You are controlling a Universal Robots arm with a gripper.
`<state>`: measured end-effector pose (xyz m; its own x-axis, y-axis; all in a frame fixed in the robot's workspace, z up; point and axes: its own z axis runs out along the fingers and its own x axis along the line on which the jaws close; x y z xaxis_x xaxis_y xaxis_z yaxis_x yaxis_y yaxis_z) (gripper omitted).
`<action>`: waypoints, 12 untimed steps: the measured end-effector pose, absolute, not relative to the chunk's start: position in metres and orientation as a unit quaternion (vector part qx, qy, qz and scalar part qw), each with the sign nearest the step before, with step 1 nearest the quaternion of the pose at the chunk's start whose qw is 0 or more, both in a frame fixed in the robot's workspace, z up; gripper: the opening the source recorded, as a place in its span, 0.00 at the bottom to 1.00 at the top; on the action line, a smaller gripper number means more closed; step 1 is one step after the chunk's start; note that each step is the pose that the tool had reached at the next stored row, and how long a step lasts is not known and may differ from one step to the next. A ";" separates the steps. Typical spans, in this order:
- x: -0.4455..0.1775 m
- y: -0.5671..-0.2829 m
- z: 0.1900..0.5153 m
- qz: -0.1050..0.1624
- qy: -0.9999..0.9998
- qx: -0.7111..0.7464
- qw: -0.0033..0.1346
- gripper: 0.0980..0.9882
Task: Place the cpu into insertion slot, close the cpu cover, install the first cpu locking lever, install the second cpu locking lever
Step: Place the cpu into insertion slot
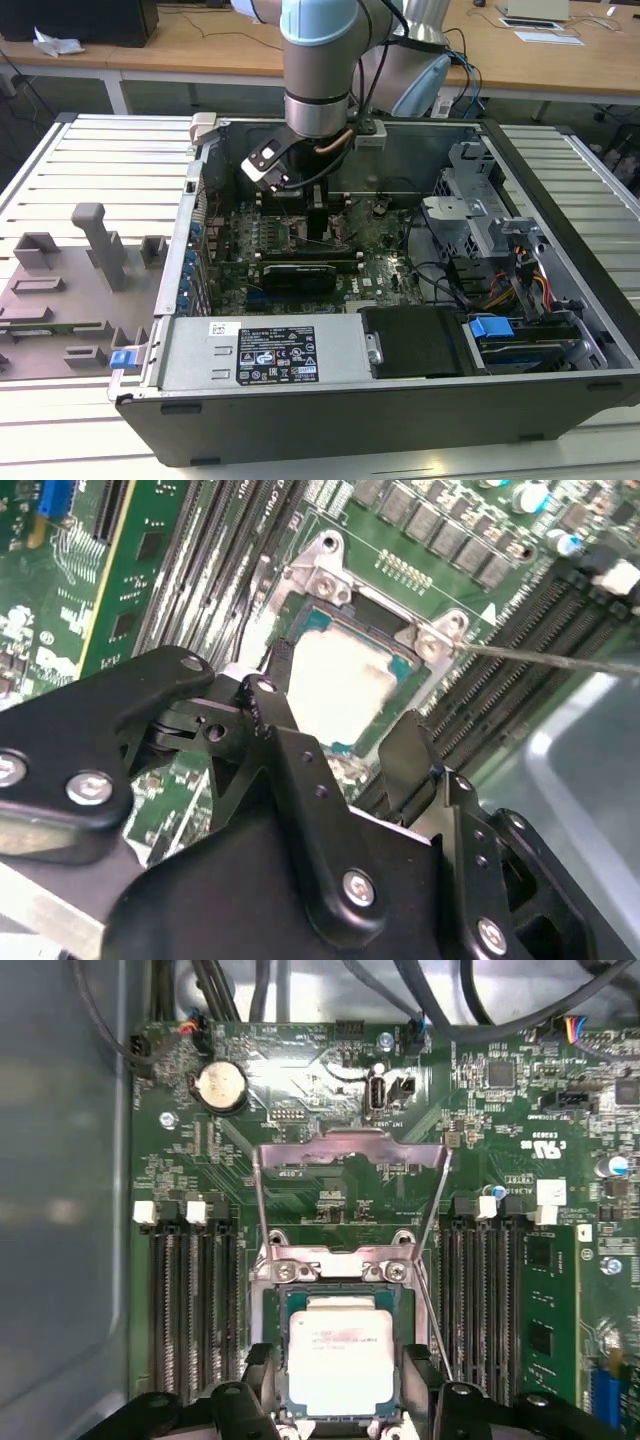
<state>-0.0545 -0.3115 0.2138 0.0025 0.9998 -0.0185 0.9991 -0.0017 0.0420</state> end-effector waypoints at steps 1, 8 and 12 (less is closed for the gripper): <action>-0.054 -0.311 0.217 0.008 0.706 0.708 0.021 0.57; -0.055 -0.310 0.243 0.008 0.706 0.708 0.022 0.01; -0.054 -0.309 0.254 0.008 0.706 0.708 0.022 0.01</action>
